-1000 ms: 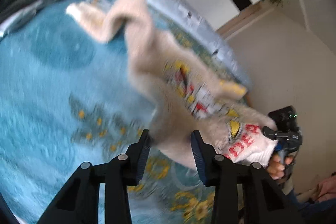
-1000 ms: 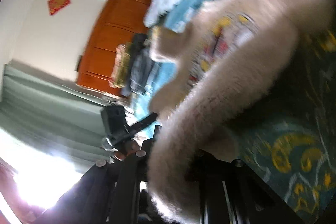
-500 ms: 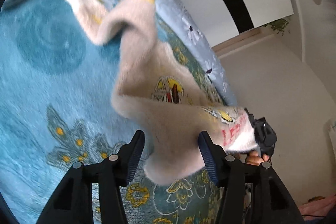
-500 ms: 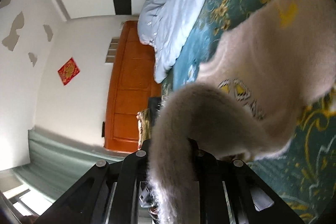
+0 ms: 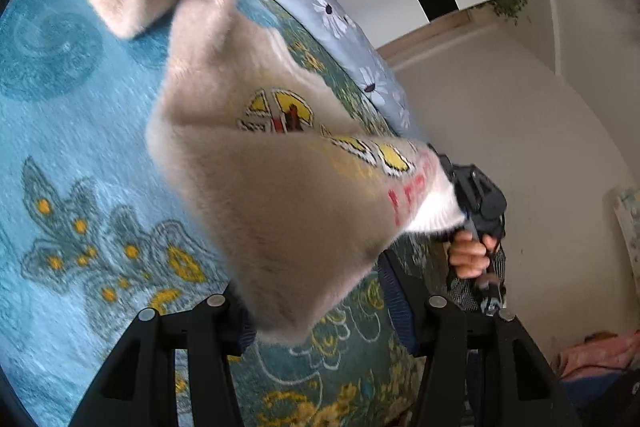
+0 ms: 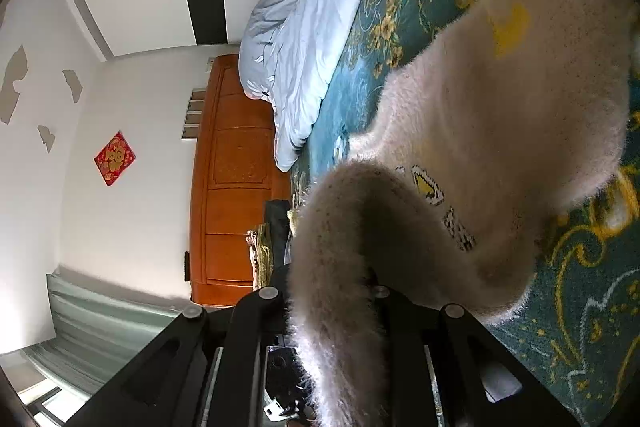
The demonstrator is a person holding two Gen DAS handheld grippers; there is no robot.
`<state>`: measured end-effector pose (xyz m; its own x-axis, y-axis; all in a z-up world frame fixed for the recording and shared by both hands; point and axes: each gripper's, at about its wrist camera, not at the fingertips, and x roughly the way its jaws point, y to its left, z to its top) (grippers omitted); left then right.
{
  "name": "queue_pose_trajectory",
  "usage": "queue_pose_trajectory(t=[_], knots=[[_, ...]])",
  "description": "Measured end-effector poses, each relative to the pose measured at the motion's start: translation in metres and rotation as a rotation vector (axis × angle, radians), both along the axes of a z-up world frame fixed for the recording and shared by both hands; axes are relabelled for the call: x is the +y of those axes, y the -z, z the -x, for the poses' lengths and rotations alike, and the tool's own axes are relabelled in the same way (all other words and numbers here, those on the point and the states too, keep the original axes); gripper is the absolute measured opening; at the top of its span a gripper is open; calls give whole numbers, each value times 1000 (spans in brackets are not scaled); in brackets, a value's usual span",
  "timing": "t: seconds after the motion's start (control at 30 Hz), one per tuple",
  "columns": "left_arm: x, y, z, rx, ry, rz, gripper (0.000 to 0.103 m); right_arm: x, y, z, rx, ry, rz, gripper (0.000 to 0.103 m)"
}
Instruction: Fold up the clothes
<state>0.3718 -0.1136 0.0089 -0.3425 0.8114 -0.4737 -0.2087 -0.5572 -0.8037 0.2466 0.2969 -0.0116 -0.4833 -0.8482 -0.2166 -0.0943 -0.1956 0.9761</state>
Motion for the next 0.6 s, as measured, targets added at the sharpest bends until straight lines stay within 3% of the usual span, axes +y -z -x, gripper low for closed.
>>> queue_pose_trajectory(t=[0.17, 0.33, 0.43, 0.57, 0.6], knots=[[-15, -10, 5, 11, -86, 4, 33, -5, -7, -5, 8, -28, -30, 17], [-54, -13, 9, -67, -177, -98, 28, -19, -19, -31, 27, -151, -99, 17], [-64, -11, 11, -116, -210, -12, 27, -29, -21, -50, 25, -254, -148, 17], [-71, 2, 8, -194, -244, 136, 24, -32, -5, -69, -30, -298, -266, 27], [-72, 5, 7, -205, -249, 138, 24, -32, -1, -73, -44, -308, -294, 29]])
